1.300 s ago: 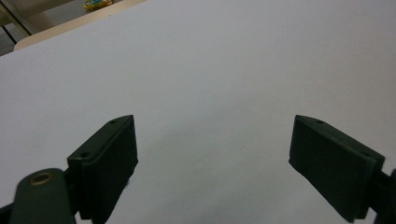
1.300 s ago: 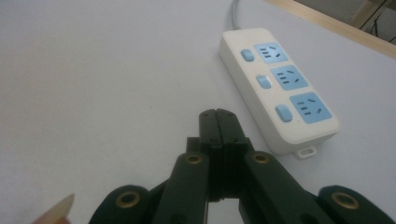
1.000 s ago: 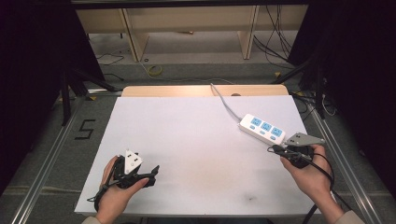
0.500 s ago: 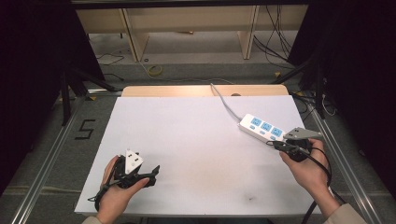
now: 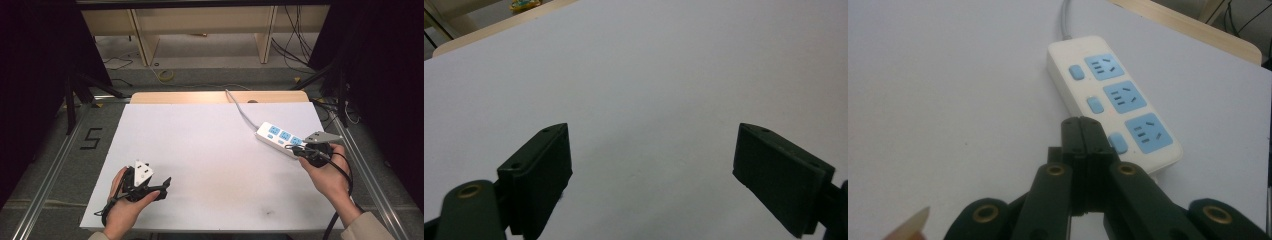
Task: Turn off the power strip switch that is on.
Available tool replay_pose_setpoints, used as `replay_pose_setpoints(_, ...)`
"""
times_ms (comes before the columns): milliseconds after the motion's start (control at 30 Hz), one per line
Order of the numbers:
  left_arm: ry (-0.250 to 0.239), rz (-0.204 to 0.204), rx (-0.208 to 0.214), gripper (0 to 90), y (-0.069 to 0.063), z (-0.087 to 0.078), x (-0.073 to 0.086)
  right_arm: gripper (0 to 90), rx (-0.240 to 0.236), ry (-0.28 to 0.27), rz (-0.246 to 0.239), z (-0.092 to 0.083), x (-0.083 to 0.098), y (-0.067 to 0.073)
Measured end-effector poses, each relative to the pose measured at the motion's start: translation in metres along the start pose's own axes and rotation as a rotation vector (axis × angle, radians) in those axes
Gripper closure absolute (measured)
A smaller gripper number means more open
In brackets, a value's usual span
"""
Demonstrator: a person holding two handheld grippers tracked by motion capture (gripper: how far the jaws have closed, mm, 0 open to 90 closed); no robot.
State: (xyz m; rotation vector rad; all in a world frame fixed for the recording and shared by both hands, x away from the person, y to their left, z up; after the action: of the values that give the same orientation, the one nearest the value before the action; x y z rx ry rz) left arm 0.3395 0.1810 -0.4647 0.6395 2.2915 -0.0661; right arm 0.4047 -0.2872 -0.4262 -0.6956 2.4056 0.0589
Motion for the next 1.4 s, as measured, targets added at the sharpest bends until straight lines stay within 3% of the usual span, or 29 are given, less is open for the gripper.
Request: replay_pose_setpoints(1400, -0.004, 0.005, -0.001, 15.5, -0.001, 0.0, -0.001, 90.0, -0.018, 0.047, 0.052, 0.019, -0.023, -0.015)
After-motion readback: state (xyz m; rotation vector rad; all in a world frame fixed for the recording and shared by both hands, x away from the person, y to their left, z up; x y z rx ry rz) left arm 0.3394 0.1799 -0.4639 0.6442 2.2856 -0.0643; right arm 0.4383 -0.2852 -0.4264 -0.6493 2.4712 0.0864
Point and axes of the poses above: each handheld gripper's, and its own axes: z roughly forward along the jaws, x roughly out of its underside, y roughly to its left, the point moved 3 cm from there along z, roughly forward along the jaws, and after that the axes turned 12 degrees about y, right-handed, at the moved point
